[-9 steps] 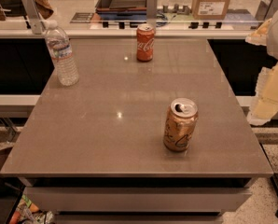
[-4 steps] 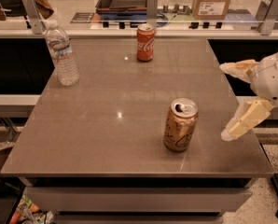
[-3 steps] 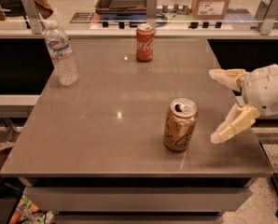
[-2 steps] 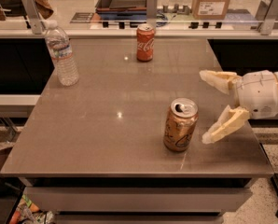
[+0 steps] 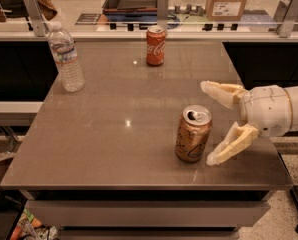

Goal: Move orange can near coke can

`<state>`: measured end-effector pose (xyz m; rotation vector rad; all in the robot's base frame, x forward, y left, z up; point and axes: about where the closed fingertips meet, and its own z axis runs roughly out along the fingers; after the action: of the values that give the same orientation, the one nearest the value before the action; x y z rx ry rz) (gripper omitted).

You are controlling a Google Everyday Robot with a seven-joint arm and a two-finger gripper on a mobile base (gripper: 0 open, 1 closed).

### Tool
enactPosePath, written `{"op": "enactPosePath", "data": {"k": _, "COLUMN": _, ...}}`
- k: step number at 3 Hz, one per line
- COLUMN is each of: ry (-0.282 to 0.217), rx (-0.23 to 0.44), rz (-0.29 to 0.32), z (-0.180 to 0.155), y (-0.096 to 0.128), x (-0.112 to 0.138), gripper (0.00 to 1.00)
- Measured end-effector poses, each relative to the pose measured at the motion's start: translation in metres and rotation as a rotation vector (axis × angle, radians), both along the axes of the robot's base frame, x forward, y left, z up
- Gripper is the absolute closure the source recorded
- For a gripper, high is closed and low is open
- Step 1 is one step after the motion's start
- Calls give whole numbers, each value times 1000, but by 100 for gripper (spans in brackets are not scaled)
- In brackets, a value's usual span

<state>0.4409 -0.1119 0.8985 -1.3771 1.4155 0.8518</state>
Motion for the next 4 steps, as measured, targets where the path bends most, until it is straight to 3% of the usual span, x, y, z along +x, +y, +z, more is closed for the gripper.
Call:
{"op": "enactPosePath", "data": {"k": 1, "ry": 28, "rx": 41, "rz": 13, "z": -7, "y": 9, "x": -7, "gripper": 0}}
{"op": "enactPosePath", "data": {"k": 2, "ry": 56, "rx": 55, "rz": 10, "z": -12, "y": 14, "x": -9, "gripper": 14}}
{"op": "enactPosePath", "data": {"k": 4, "ry": 54, "rx": 53, "rz": 19, "z": -11, "y": 18, "x": -10, "gripper": 58}}
